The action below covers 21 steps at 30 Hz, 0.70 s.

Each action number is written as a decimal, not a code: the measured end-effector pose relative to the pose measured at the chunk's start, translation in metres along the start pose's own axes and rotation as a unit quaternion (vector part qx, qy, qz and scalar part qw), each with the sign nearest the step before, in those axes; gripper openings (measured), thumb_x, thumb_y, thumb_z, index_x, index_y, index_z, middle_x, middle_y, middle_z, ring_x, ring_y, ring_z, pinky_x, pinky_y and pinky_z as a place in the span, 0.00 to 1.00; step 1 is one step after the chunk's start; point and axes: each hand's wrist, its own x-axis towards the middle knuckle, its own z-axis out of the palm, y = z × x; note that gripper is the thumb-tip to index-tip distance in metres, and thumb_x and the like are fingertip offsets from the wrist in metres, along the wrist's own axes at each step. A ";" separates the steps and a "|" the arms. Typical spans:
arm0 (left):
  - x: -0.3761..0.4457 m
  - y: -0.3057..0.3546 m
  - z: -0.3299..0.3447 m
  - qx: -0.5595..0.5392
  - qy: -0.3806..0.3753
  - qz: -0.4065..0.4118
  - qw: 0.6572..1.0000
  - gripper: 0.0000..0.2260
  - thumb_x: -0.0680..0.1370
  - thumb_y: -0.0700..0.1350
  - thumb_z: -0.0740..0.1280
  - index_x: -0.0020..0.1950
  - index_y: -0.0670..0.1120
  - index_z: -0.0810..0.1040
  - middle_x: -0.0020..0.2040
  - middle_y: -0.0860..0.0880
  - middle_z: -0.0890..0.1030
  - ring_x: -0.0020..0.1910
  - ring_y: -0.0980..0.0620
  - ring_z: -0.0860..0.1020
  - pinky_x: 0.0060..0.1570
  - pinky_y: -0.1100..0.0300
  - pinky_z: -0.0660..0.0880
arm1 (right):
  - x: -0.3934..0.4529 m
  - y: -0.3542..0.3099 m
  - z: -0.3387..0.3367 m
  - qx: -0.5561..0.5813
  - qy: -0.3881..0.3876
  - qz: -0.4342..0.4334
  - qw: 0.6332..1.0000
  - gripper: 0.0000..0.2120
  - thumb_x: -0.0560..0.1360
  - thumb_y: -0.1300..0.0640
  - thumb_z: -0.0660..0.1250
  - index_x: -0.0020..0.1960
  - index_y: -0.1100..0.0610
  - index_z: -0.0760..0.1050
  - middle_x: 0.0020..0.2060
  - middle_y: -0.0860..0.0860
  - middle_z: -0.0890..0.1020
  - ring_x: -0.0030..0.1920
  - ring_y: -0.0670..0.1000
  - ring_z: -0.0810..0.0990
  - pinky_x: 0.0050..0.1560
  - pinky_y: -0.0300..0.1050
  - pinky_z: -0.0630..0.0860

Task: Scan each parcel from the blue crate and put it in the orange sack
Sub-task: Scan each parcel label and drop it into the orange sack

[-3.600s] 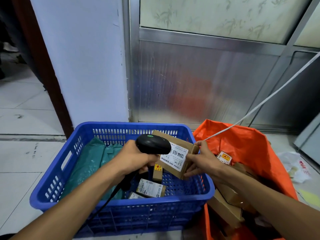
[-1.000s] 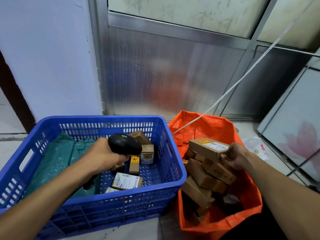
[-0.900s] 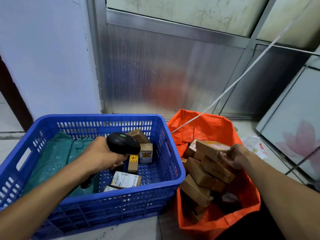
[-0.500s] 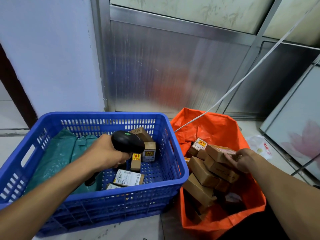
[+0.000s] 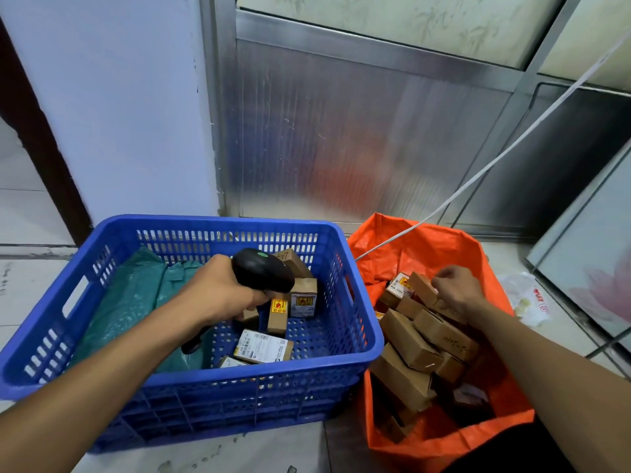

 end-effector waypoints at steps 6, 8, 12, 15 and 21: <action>0.010 -0.004 -0.007 -0.004 0.058 -0.021 0.998 0.05 0.66 0.41 0.77 0.40 0.43 0.84 0.33 0.42 0.85 0.32 0.44 0.82 0.46 0.43 0.83 | -0.015 -0.039 0.020 -0.089 -0.105 -0.130 0.982 0.05 0.76 0.65 0.66 0.44 0.56 0.78 0.39 0.55 0.82 0.38 0.54 0.80 0.47 0.54 0.80; 0.013 -0.005 -0.010 -0.004 0.076 -0.023 0.997 0.04 0.67 0.40 0.76 0.39 0.43 0.84 0.33 0.42 0.84 0.31 0.45 0.82 0.45 0.45 0.83 | -0.017 -0.045 0.027 -0.115 -0.123 -0.154 0.974 0.05 0.76 0.65 0.67 0.45 0.56 0.78 0.40 0.54 0.82 0.43 0.55 0.81 0.50 0.56 0.81; 0.014 -0.007 -0.013 -0.004 0.087 -0.026 0.996 0.05 0.68 0.40 0.76 0.40 0.43 0.83 0.32 0.44 0.83 0.32 0.46 0.82 0.44 0.47 0.83 | -0.021 -0.055 0.046 -0.149 -0.145 -0.174 0.963 0.06 0.75 0.62 0.67 0.43 0.53 0.80 0.40 0.51 0.83 0.45 0.54 0.82 0.48 0.50 0.79; 0.016 -0.007 -0.014 -0.008 0.091 -0.038 0.995 0.05 0.69 0.41 0.76 0.41 0.43 0.82 0.31 0.45 0.82 0.31 0.47 0.81 0.44 0.48 0.82 | -0.026 -0.069 0.072 -0.165 -0.170 -0.187 0.953 0.06 0.76 0.62 0.65 0.45 0.58 0.82 0.41 0.52 0.84 0.44 0.54 0.82 0.46 0.49 0.78; 0.026 -0.010 -0.019 -0.079 0.104 -0.081 0.988 0.12 0.61 0.44 0.75 0.42 0.43 0.84 0.29 0.44 0.84 0.29 0.46 0.81 0.43 0.47 0.83 | -0.034 -0.099 0.155 -0.007 -0.286 -0.031 0.958 0.09 0.80 0.61 0.62 0.59 0.61 0.70 0.47 0.60 0.79 0.38 0.57 0.81 0.31 0.50 0.81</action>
